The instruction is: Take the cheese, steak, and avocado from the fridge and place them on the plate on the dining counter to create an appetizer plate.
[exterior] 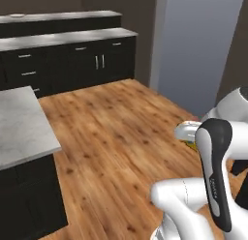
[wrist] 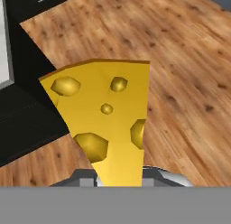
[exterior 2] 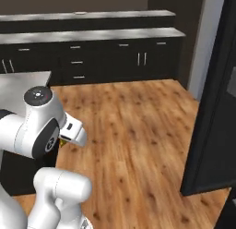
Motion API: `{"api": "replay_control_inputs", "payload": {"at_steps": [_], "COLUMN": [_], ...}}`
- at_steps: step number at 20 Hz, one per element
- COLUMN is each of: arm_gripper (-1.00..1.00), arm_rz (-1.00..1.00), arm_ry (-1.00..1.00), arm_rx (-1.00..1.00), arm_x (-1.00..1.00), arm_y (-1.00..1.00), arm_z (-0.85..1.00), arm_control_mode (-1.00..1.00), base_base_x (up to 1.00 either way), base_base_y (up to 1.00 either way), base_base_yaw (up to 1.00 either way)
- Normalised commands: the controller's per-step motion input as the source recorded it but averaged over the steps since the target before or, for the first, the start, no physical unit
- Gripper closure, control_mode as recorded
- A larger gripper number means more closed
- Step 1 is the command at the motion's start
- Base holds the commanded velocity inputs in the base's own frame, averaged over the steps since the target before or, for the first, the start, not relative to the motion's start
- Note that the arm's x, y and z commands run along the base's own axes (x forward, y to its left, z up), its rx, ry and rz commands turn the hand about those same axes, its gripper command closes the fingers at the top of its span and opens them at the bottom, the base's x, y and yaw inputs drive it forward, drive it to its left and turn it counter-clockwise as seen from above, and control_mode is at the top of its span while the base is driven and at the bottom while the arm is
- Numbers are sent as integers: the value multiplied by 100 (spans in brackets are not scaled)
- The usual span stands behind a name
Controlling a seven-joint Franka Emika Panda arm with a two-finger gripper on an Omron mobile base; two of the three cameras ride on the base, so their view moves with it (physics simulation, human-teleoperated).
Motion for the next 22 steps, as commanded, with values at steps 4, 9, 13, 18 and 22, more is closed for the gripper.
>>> {"api": "replay_control_inputs", "payload": {"at_steps": [4,9,13,18,22], "arm_gripper": [100,100,100,100,100], "arm_rz": [0,0,0,0,0], "arm_ry": [0,0,0,0,0], "arm_rx": [0,0,0,0,0], "arm_x": [0,0,0,0,0], "arm_y": [0,0,0,0,0], "arm_z": [0,0,0,0,0], "arm_control_mode": [100,100,100,100,100], "base_base_x": [55,96,100,100,100], "base_base_y": [0,-13,-25,-39,-61], "base_base_yaw": [46,22,13,10,9]}}
